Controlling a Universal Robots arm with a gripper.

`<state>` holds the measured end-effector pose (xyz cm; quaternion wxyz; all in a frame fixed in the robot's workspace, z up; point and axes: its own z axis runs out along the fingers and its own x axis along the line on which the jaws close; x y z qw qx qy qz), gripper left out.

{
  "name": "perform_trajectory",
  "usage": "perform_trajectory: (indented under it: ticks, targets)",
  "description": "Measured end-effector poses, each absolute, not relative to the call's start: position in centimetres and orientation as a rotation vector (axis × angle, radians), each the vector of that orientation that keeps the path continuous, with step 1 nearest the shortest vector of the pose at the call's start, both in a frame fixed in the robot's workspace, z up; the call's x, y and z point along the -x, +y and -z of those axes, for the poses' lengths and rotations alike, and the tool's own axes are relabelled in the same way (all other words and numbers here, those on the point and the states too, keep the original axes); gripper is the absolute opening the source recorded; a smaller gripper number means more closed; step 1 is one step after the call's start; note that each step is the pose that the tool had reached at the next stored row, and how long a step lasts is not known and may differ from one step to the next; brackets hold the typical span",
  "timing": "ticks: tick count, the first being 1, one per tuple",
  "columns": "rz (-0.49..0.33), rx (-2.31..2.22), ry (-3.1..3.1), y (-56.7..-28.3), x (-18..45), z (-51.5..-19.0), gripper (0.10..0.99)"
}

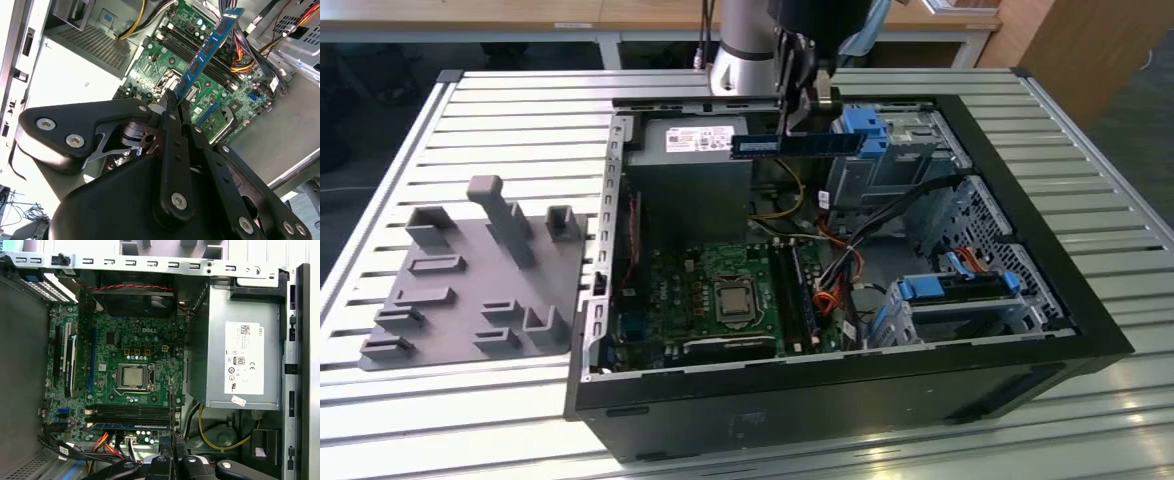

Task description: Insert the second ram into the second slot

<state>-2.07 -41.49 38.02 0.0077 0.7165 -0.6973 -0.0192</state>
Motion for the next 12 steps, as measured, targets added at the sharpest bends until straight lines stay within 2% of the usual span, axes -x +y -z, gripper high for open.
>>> perform_trajectory:
  ticks: [12]
  targets:
    - [0.060, -2.240, -2.180, -42.6, 2.1, -38.0, 0.137]
